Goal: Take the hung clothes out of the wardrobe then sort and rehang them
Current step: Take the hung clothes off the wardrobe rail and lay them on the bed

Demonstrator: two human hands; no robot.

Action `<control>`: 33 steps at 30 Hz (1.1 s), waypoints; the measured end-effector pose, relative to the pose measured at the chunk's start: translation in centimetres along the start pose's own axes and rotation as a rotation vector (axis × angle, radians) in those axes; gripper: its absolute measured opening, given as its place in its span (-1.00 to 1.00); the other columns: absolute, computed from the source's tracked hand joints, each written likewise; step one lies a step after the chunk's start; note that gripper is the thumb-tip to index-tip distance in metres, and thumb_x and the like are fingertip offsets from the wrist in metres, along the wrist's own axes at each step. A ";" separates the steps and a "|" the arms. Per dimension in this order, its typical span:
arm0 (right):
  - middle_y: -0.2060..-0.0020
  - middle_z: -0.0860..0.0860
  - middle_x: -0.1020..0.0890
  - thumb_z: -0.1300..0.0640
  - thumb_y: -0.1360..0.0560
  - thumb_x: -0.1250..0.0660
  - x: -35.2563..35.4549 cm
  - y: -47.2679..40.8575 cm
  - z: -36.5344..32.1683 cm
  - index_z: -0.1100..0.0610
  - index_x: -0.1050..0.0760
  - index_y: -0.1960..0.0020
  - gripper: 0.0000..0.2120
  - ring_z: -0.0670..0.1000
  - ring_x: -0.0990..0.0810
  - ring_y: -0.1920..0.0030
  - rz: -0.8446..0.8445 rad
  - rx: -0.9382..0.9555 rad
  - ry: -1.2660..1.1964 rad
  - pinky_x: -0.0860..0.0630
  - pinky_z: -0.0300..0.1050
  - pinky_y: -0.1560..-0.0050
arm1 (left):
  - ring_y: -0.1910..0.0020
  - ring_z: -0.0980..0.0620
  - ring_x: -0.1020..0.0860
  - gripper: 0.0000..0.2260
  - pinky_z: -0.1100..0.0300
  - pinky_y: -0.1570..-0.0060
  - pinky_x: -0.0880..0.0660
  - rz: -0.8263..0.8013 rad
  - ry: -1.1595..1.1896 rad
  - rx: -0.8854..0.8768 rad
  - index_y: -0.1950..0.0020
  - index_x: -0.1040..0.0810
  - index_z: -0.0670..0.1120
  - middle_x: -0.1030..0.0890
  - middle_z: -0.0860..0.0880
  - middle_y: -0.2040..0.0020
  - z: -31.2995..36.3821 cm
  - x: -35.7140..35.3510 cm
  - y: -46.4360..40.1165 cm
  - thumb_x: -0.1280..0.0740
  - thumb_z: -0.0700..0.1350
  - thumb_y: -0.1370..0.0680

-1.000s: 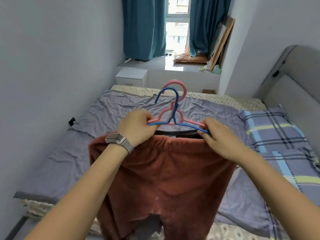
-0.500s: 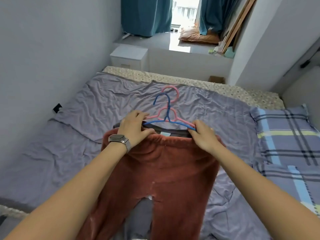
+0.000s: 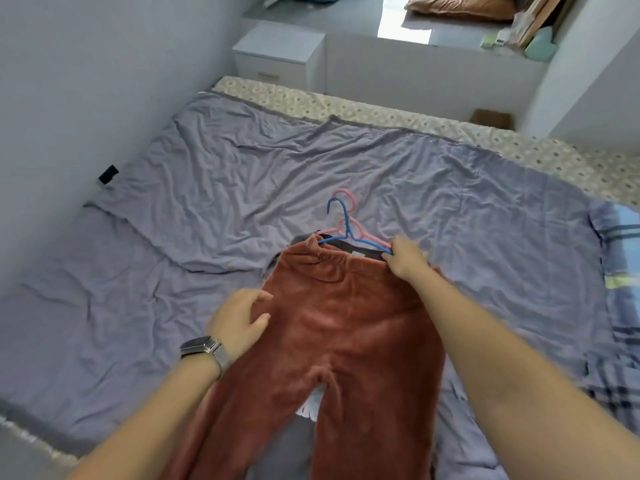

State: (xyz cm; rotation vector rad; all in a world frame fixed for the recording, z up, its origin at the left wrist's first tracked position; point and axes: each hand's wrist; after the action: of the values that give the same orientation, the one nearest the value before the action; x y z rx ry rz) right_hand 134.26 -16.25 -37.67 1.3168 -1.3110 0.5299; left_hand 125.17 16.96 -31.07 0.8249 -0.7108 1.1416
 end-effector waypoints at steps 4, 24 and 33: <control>-0.35 0.06 -0.41 0.18 -0.59 -0.15 -3.6 -2.1 1.1 0.13 -0.28 -0.41 -0.61 0.14 -0.31 -0.39 0.087 -0.033 0.325 -0.15 0.29 -0.38 | -0.04 -0.01 -0.54 -0.73 0.21 -0.14 -0.40 -0.008 0.030 0.046 -0.14 -0.56 -0.11 -0.56 -0.04 -0.05 -2.2 -2.9 -1.0 -0.35 -0.26 -0.46; -0.23 0.09 -0.54 -0.17 -0.46 -0.33 -1.4 27.1 -14.7 0.09 -0.33 -0.38 -0.41 0.10 -0.49 -0.26 -0.270 0.504 0.011 -0.42 -0.06 -0.23 | -0.27 0.05 -0.44 -0.53 0.27 -0.27 -0.30 -0.021 0.124 0.274 -0.41 -0.31 -0.02 -0.45 0.00 -0.29 -5.3 3.8 22.4 -0.31 -0.10 -0.52; -0.22 0.12 -0.56 -0.08 -0.50 -0.32 -8.3 55.1 -32.1 0.14 -0.30 -0.42 -0.43 0.14 -0.50 -0.26 -0.447 0.981 0.135 -0.42 -0.05 -0.23 | -0.26 -0.02 -0.45 -0.43 0.21 -0.20 -0.36 0.384 0.196 0.797 -0.47 -0.15 -0.07 -0.44 -0.05 -0.31 -14.7 13.4 57.9 -0.31 -0.05 -0.53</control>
State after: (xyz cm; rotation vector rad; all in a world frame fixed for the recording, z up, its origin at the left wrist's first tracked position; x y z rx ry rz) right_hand 95.63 30.21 -15.67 2.2451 -0.5731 0.9749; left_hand 74.16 47.38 -16.31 1.2419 -0.2294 1.8762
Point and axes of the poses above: each hand's wrist, its own y-axis away from the middle knuckle, its own x-axis out of the back of the hand, z = x × y
